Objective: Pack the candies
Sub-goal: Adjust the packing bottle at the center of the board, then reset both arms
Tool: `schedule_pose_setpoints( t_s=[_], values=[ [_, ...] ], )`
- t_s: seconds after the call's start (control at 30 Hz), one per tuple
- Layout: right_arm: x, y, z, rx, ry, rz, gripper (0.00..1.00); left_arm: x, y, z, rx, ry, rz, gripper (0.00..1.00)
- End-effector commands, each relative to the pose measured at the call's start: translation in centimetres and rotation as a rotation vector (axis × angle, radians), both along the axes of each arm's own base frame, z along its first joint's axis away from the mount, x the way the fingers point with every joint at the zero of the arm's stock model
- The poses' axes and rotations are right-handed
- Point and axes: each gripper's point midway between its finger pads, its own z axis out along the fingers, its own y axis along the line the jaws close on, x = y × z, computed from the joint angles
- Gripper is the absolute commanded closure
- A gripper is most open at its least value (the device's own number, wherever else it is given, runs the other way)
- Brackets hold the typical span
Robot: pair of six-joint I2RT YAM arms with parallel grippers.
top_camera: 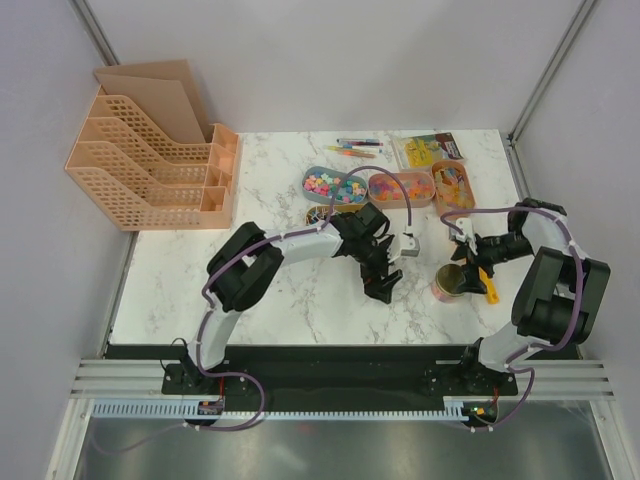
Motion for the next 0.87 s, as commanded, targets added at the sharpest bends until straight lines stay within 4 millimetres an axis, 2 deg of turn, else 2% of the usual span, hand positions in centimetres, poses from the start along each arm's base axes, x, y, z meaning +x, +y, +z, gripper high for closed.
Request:
schedule_pose_setpoints(
  t_s=[0.0, 0.03, 0.07, 0.1, 0.13, 0.17, 0.2, 0.23, 0.27, 0.3, 0.33, 0.37, 0.43, 0.47, 0.5, 0.53, 0.63, 0.67, 0.7, 0.73, 0.83],
  values=[
    [0.1, 1.3, 3.3, 0.067, -0.023, -0.023, 0.02, -2.1, 5.7, -2.2, 0.266, 0.118, 0.108, 0.0],
    [0.5, 1.3, 3.8, 0.069, -0.032, -0.04, 0.02, -1.6, 5.9, -1.7, 0.273, 0.096, 0.122, 0.0],
    [1.8, 0.9, 4.9, 0.065, -0.065, -0.074, 0.02, -0.8, 5.9, -0.4, 0.273, 0.076, 0.141, 0.0],
    [3.9, 0.6, 5.9, 0.097, -0.06, -0.199, 0.02, -0.1, 6.0, 0.4, 0.278, 0.048, 0.159, 0.0],
    [5.8, -0.1, 6.8, 0.108, -0.066, -0.302, 0.02, 2.0, 5.8, 2.5, 0.267, -0.042, 0.206, 0.0],
    [8.0, -1.2, 7.8, 0.115, -0.077, -0.427, 0.02, 3.2, 6.2, 3.6, 0.275, -0.079, 0.241, 0.0],
    [11.8, -3.7, 9.0, 0.116, -0.061, -0.728, 0.02, 4.8, 6.5, 4.7, 0.275, -0.135, 0.283, 0.0],
    [13.3, -5.4, 9.3, 0.087, -0.087, -0.852, 0.02, 7.6, 7.0, 7.1, 0.275, -0.25, 0.364, 0.0],
    [14.3, -6.6, 9.7, 0.071, -0.106, -0.941, 0.02, 9.7, 7.8, 8.5, 0.272, -0.304, 0.423, 0.0],
    [15.4, -8.9, 10.2, 0.024, -0.137, -1.081, 0.02, 11.5, 8.5, 9.9, 0.268, -0.362, 0.482, 0.0],
    [16.0, -10.2, 10.7, 0.022, -0.144, -1.184, 0.02, 14.3, 9.5, 12.6, 0.259, -0.449, 0.582, 0.0],
    [16.4, -11.4, 11.2, 0.014, -0.163, -1.273, 0.02, 16.4, 10.9, 14.1, 0.252, -0.48, 0.661, 0.0],
    [16.8, -14.3, 12.6, -0.016, -0.212, -1.473, 0.02, 19.2, 12.6, 17.6, 0.217, -0.546, 0.786, 0.0],
    [16.7, -14.9, 13.0, -0.029, -0.223, -1.514, 0.02, 20.2, 14.0, 19.5, 0.194, -0.578, 0.844, 0.0],
    [16.5, -15.3, 13.6, -0.031, -0.238, -1.549, 0.02, 21.0, 14.4, 20.7, 0.169, -0.614, 0.883, 0.0],
    [16.2, -16.1, 14.0, -0.049, -0.254, -1.597, 0.02, 21.7, 15.7, 21.4, 0.186, -0.656, 0.93, 0.0],
    [15.7, -16.7, 14.2, -0.073, -0.274, -1.633, 0.02, 23.2, 18.3, 24.1, 0.142, -0.674, 1.044, 0.0],
    [15.5, -17.0, 14.1, -0.088, -0.278, -1.647, 0.02, 24.0, 19.7, 24.7, 0.133, -0.668, 1.085, 0.0],
    [15.4, -17.1, 14.0, -0.096, -0.278, -1.647, 0.02, 24.1, 20.2, 25.9, 0.1, -0.661, 1.104, 0.0],
    [15.3, -16.7, 13.2, -0.111, -0.266, -1.609, 0.02, 24.7, 21.2, 26.2, 0.089, -0.649, 1.139, 0.0],
    [15.3, -16.3, 12.6, -0.105, -0.242, -1.604, 0.02, 25.0, 22.0, 26.9, 0.073, -0.645, 1.155, 0.0]
  ],
)
